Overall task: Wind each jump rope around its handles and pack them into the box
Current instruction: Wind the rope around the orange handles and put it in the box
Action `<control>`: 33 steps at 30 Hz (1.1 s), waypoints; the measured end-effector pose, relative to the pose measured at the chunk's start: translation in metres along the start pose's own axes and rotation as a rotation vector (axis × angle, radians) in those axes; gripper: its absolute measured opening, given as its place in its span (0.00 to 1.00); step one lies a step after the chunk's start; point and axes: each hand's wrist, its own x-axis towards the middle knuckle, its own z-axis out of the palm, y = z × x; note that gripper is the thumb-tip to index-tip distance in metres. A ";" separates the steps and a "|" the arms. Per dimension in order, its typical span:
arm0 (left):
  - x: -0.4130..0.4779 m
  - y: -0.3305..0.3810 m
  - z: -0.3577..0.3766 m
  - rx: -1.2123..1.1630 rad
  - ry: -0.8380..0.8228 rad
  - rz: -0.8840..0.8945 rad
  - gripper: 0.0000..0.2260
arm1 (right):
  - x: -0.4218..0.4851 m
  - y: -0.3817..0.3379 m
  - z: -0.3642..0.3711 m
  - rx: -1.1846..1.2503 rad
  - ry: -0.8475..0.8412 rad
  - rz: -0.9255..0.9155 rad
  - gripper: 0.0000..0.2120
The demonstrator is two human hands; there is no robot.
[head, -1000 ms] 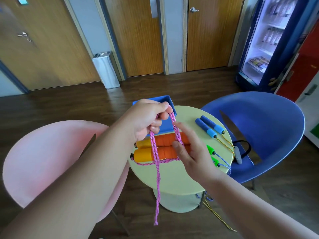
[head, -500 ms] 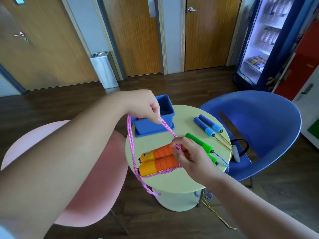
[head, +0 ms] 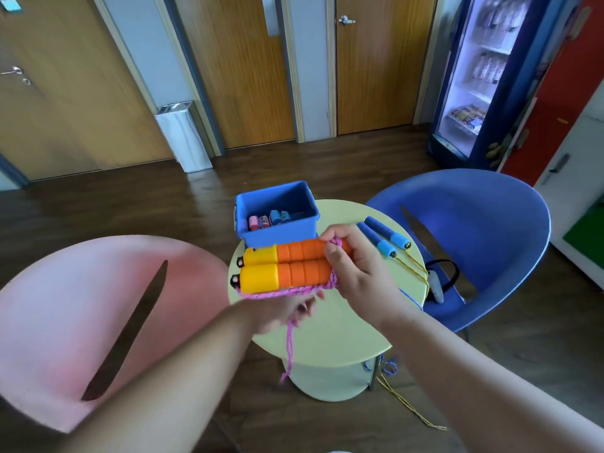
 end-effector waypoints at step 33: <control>-0.148 0.212 -0.043 -0.110 0.377 0.254 0.11 | -0.035 0.011 0.011 -0.035 -0.021 0.026 0.21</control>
